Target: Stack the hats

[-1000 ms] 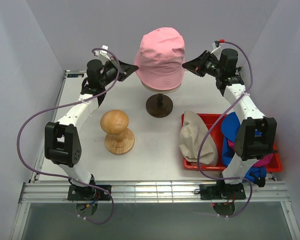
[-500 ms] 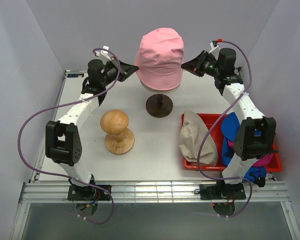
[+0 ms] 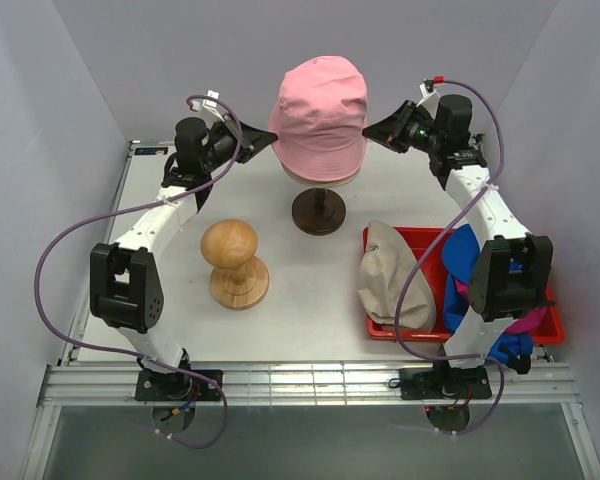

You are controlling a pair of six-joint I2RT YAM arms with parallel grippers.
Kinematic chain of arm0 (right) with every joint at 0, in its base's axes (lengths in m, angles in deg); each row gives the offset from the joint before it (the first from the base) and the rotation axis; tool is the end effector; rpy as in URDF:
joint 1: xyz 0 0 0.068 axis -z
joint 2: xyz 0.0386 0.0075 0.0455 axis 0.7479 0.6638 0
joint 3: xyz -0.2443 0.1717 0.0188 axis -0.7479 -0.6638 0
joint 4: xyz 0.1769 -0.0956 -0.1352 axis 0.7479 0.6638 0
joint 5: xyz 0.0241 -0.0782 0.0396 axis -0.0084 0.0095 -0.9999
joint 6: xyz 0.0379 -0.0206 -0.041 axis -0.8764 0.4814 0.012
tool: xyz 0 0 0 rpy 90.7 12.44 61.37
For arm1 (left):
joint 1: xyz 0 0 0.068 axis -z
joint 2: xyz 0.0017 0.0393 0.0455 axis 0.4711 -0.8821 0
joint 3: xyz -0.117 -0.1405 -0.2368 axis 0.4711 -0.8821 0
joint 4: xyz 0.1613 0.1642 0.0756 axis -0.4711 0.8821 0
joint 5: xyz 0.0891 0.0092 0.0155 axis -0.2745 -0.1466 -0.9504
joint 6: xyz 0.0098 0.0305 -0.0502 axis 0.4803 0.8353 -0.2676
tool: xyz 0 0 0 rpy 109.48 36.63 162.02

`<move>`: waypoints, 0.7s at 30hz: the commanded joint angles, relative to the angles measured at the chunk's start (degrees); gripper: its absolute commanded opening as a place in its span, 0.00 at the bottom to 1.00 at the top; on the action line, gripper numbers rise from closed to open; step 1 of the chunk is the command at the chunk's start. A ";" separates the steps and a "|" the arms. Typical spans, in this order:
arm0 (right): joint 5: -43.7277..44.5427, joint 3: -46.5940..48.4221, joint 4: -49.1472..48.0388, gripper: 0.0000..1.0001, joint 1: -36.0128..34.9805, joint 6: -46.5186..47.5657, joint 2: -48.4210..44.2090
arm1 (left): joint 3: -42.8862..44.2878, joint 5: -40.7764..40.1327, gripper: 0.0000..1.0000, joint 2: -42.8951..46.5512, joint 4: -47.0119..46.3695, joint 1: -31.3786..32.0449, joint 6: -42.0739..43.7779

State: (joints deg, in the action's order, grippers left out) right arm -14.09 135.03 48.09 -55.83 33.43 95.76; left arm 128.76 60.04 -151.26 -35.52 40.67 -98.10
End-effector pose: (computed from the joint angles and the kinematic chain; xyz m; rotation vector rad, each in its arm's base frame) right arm 0.4019 0.0769 0.3974 0.1247 1.8514 1.1493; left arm 0.3839 -0.1074 0.3784 -0.2599 1.8089 -1.2985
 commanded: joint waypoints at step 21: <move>10.24 15.69 28.44 0.38 1.00 9.76 1.71 | 6.44 -4.73 0.51 4.99 16.96 -1.39 7.43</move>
State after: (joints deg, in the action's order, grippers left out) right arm -6.46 145.44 72.92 -54.85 39.95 100.72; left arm 132.63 55.98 -150.60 -20.27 39.46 -91.57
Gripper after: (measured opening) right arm 0.362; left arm 0.511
